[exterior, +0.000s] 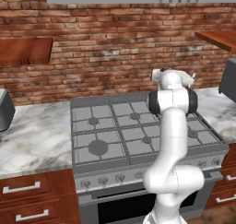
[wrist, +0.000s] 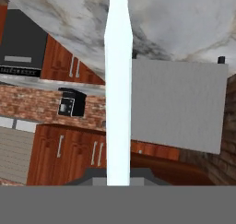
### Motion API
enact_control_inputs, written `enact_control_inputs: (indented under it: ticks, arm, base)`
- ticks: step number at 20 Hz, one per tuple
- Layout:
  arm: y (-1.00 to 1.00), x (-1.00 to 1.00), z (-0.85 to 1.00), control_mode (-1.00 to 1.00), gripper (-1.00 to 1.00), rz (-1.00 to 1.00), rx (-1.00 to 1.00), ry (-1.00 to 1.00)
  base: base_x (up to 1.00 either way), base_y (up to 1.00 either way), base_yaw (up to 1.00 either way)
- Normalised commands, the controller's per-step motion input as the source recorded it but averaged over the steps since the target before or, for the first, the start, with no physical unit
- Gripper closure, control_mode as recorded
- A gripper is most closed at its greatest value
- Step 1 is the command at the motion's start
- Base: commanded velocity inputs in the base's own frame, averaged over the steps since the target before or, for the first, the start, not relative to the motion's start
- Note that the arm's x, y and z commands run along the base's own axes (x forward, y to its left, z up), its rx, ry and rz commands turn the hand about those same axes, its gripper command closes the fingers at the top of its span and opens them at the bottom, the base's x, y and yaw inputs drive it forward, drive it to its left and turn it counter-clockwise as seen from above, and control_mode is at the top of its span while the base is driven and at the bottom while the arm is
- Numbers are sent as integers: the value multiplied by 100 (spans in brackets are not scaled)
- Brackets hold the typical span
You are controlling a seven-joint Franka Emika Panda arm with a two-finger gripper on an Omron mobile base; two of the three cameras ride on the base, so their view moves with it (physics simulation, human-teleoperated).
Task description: Put the tomato and broccoli in the pot. Retrieve the spatula and lightly stir the vegetables in the pot.
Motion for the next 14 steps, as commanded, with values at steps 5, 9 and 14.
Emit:
enact_control_inputs:
  ticks: [5,9,14]
  arm:
    - [24,-11,-3,-100,100,-1,-1,0]
    - [13,0,0,-100,100,0,-1,0]
    - [7,0,-16,-100,100,0,-6,0]
  base:
    - [0,0,0]
    - [0,0,0]
    - [0,0,0]
